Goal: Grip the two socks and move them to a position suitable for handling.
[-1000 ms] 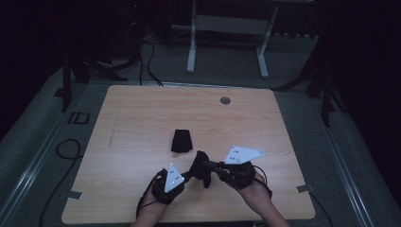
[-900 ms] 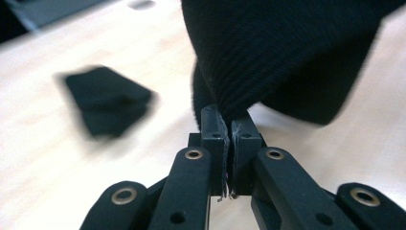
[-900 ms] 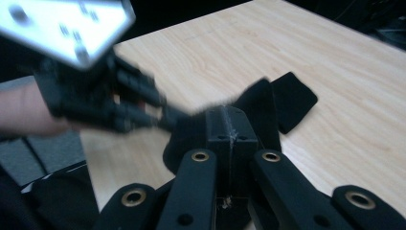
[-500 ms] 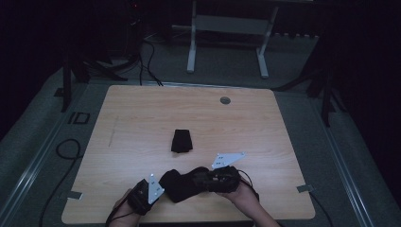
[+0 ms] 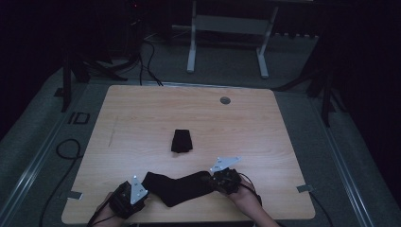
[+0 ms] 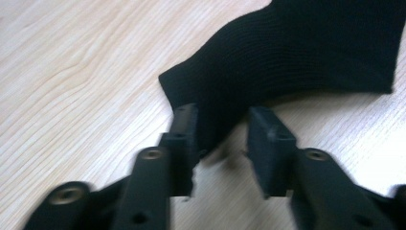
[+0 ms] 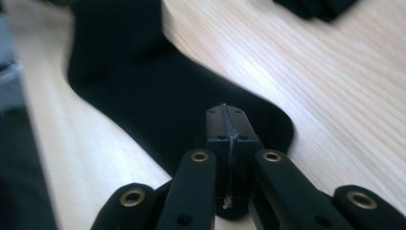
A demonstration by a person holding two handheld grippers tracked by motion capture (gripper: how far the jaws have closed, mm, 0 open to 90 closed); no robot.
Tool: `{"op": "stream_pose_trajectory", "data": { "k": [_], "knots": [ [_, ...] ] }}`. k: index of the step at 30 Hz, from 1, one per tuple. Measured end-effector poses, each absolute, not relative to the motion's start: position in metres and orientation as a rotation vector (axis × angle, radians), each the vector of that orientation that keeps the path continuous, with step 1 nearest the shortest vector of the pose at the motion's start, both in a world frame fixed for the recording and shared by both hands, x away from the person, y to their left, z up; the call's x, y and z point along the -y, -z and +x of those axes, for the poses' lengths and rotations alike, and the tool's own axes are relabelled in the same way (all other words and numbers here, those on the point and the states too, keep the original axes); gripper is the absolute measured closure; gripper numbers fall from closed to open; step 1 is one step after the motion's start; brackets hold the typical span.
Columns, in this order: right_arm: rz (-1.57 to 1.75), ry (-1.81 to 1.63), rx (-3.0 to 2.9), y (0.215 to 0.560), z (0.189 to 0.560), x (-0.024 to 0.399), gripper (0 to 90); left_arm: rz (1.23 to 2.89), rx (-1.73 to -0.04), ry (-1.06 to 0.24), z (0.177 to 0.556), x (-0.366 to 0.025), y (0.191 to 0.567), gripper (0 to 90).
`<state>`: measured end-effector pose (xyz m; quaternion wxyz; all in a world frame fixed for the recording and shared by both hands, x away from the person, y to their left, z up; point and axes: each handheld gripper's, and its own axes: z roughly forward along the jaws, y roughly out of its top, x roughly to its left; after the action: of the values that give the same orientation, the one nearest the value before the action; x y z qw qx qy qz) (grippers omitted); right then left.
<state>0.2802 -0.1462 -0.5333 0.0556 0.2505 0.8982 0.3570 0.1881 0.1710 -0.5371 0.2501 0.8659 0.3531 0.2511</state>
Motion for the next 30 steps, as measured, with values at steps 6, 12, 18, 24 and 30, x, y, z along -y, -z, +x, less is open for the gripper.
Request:
{"op": "stream_pose_trajectory", "data": {
  "k": [6, 12, 18, 24, 30],
  "knots": [
    [0.773, -1.057, -2.734, 0.539, 0.282, 0.148, 89.7, 2.331, -0.942, -0.646, 0.185, -0.183, 0.521, 80.3],
    [0.764, -1.046, -2.741, 0.542, 0.282, 0.14, 89.8, 2.235, -0.901, -0.599, 0.202, -0.18, 0.528, 90.0],
    [0.774, -0.989, -2.752, 0.549, 0.284, 0.143, 89.7, 2.304, -0.925, -0.5, 0.229, -0.173, 0.555, 90.0],
    [0.844, -0.975, -2.726, 0.553, 0.291, 0.159, 89.8, 2.298, -0.913, -0.491, 0.232, -0.163, 0.561, 90.0],
    [0.883, -0.945, -2.681, 0.552, 0.287, 0.181, 89.8, 2.295, -0.862, -0.462, 0.236, -0.141, 0.562, 90.0]
  ]
}}
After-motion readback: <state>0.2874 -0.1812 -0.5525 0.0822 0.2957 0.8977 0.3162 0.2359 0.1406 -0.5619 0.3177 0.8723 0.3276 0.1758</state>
